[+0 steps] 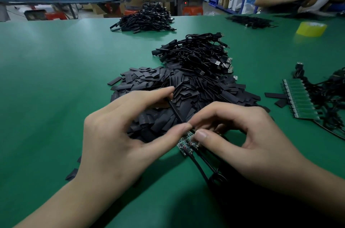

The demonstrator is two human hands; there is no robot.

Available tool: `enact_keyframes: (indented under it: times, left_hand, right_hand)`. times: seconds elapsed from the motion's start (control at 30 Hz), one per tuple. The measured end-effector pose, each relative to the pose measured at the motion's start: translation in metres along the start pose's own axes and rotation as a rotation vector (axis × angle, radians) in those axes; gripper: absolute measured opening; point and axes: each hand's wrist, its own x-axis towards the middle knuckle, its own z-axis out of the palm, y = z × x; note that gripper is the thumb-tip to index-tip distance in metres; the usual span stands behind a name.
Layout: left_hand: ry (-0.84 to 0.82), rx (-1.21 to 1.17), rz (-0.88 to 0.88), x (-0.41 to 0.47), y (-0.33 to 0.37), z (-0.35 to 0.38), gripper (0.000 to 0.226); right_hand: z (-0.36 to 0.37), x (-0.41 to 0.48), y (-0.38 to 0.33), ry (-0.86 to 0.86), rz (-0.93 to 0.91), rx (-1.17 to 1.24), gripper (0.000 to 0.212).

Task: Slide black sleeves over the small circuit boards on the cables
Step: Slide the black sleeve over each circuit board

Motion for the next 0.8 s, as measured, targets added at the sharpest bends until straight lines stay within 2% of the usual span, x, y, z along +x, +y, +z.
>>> enact_keyframes:
  times: [0.2, 0.33, 0.4, 0.5, 0.6, 0.7, 0.8]
  left_hand:
    - [0.101, -0.192, -0.139, 0.005, -0.002, 0.004, 0.045]
    - [0.081, -0.194, -0.202, 0.004, -0.007, 0.009, 0.051]
    - [0.032, -0.154, -0.207, 0.004, -0.01, 0.01, 0.059]
    - [-0.048, -0.008, -0.146, 0.001, -0.014, 0.012, 0.069]
    - [-0.21, 0.174, -0.024, -0.002, -0.01, 0.013, 0.056]
    - [-0.379, 0.333, 0.092, -0.007, -0.007, 0.018, 0.046]
    - [-0.407, 0.327, 0.103, -0.006, -0.007, 0.019, 0.035]
  right_hand:
    - [-0.009, 0.003, 0.008, -0.032, -0.013, -0.215, 0.024]
    - [-0.009, 0.006, 0.016, -0.064, 0.008, -0.247, 0.009]
    - [-0.009, 0.007, 0.019, -0.019, 0.05, -0.203, 0.004]
    - [-0.015, 0.011, 0.025, 0.136, 0.12, -0.08, 0.005]
    - [-0.026, 0.016, 0.031, 0.239, 0.156, -0.044, 0.008]
    - [-0.036, 0.024, 0.036, 0.3, 0.161, -0.117, 0.009]
    - [-0.049, 0.045, 0.038, 0.323, 0.134, -0.281, 0.009]
